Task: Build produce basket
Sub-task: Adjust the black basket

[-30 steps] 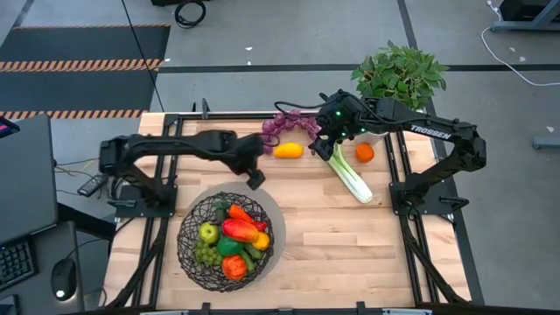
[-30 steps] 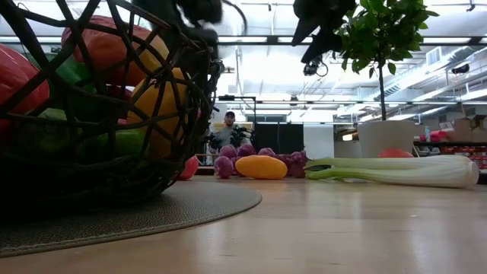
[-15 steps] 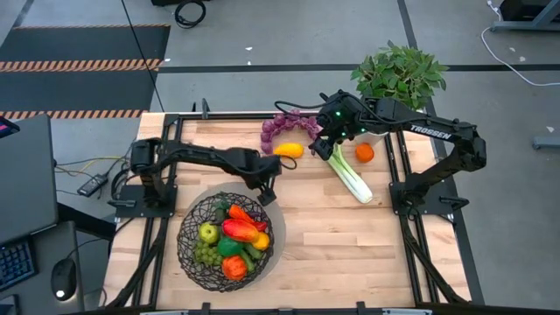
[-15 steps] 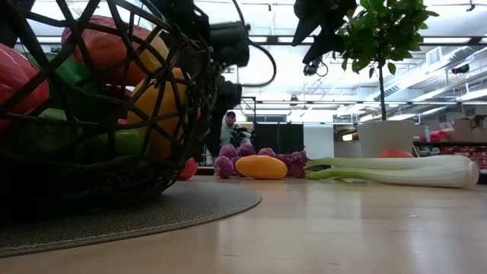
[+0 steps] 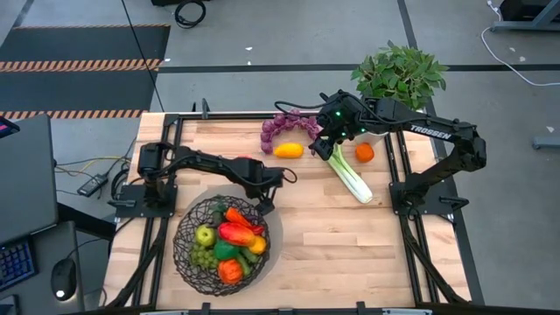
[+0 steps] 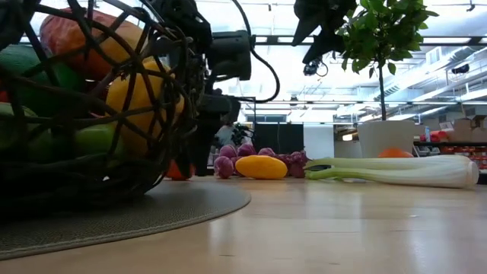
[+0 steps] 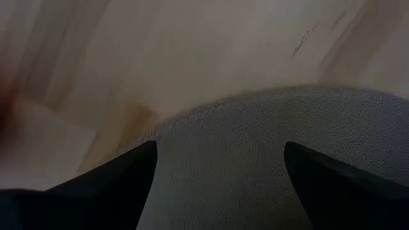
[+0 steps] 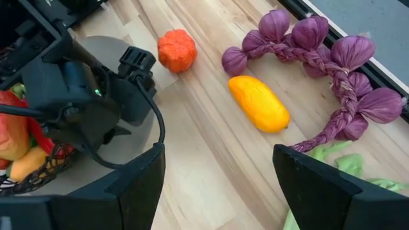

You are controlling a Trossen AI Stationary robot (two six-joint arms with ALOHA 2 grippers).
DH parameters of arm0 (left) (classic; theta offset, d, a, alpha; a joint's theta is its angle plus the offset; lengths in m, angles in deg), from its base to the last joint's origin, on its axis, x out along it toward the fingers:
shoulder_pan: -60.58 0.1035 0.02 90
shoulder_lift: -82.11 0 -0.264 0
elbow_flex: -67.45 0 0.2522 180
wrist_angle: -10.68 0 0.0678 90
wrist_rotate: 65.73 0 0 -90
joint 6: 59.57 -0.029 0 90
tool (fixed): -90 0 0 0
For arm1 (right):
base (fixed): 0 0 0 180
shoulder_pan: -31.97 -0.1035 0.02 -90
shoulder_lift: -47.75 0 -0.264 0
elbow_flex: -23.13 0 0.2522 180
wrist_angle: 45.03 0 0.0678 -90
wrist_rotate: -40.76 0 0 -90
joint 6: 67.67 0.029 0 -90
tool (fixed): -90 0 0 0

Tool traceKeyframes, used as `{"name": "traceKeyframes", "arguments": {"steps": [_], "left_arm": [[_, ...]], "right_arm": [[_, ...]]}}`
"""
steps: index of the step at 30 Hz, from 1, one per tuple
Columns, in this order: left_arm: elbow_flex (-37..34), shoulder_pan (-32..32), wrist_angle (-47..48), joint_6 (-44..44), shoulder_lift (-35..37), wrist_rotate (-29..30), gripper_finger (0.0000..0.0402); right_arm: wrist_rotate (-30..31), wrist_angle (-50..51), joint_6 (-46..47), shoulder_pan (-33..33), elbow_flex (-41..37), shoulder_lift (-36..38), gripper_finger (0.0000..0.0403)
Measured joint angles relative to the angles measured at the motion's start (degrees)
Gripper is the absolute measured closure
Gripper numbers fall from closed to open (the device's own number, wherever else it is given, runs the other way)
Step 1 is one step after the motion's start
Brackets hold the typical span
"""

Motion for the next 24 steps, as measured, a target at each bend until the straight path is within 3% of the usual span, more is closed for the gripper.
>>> {"name": "traceKeyframes", "arguments": {"steps": [24], "left_arm": [[-0.02, -8.29, 9.17, 6.85, 0.02, -0.01, 0.0053]], "right_arm": [[-0.03, 0.02, -1.96, 0.00, 0.00, 0.00, 0.0110]]}}
